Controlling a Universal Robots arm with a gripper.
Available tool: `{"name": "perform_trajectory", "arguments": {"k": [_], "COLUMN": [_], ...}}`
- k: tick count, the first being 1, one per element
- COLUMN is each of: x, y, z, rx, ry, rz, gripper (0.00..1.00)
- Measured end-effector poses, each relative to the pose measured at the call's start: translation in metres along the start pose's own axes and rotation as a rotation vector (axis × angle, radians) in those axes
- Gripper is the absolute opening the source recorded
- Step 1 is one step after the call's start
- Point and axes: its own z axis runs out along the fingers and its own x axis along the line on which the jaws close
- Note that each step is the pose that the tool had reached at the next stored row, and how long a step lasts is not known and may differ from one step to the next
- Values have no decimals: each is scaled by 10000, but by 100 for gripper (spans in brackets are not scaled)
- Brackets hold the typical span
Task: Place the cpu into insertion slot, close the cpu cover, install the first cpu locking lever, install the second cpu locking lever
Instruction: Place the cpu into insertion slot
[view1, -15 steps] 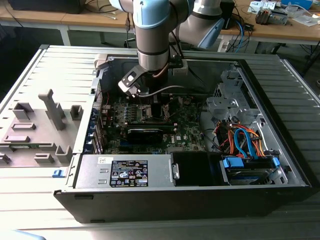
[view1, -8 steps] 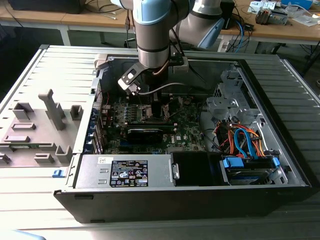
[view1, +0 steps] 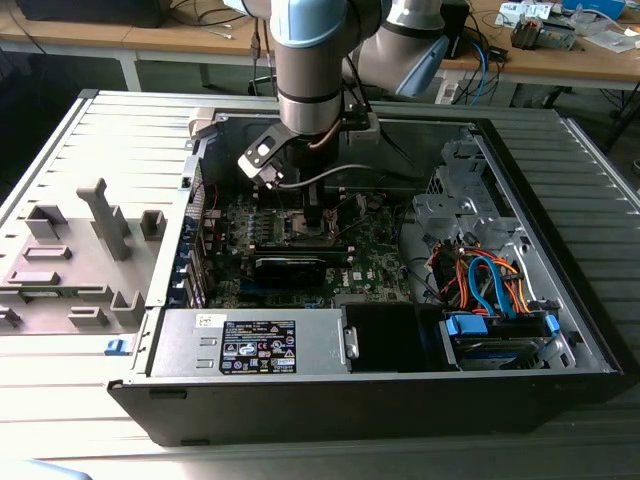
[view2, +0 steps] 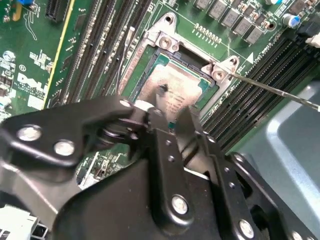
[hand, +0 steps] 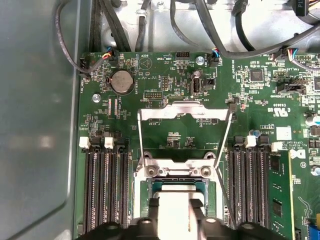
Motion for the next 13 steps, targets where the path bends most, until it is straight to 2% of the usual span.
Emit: {"name": "perform_trajectory", "arguments": {"k": [2, 3, 4, 6, 7, 8, 13], "x": [0, -6, -19, -31, -34, -36, -39], "y": [16, 36, 54, 79, 86, 92, 95], "z": [1, 3, 5, 7, 7, 8, -39], "rx": [58, 154, 265, 451, 499, 524, 528], "ry": [0, -1, -4, -47, -72, -92, -153], "rz": [0, -2, -1, -7, -10, -12, -34], "gripper": [23, 11, 11, 11, 11, 11, 11]}}
